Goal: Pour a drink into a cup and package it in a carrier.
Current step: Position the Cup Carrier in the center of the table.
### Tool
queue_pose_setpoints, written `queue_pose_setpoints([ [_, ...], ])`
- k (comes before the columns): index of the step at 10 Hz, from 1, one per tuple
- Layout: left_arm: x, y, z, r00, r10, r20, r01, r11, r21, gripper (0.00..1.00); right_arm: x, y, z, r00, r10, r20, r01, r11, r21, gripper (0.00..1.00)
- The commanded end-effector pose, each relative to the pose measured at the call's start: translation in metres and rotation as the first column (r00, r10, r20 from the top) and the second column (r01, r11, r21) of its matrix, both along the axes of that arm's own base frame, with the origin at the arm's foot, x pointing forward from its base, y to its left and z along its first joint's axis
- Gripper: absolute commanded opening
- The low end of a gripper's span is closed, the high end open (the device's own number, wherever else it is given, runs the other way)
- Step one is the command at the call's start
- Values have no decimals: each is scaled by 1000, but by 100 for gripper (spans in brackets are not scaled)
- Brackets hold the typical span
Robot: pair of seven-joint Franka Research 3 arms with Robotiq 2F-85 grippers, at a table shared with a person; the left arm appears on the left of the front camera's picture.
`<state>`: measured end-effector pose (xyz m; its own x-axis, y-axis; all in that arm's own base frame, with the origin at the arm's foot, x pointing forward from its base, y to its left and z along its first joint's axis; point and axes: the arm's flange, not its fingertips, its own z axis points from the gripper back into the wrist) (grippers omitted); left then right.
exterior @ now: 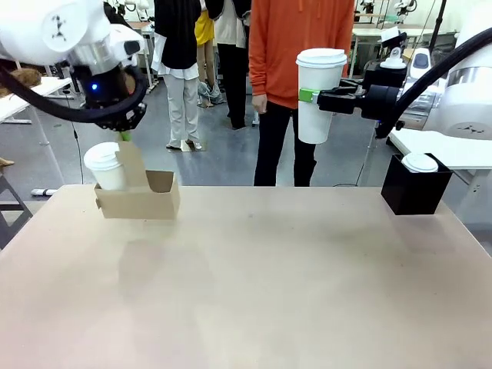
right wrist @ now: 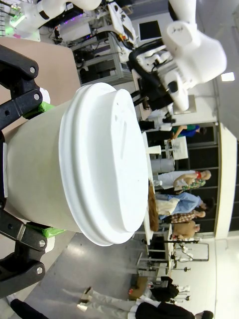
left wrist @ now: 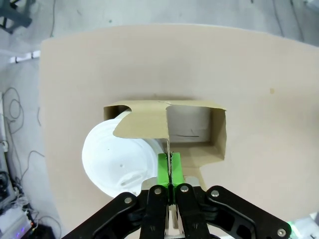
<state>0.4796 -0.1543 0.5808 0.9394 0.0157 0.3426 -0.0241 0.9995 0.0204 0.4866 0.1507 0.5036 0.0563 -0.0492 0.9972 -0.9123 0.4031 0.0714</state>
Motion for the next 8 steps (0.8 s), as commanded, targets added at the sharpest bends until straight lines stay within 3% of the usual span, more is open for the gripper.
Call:
queue_pose_setpoints([
  [1,-25,-41,21,999,23,32,-23,1000,12,2,1,3,4,1000,-5,11,5,1000,2,89],
  [4,-80,-120,26,998,-4,58,4,1000,1,2,1,3,4,1000,-5,11,5,1000,2,89],
  [8,-126,-209,-22,997,-63,34,61,997,45,2,1,3,4,1000,-5,11,5,1000,2,89],
])
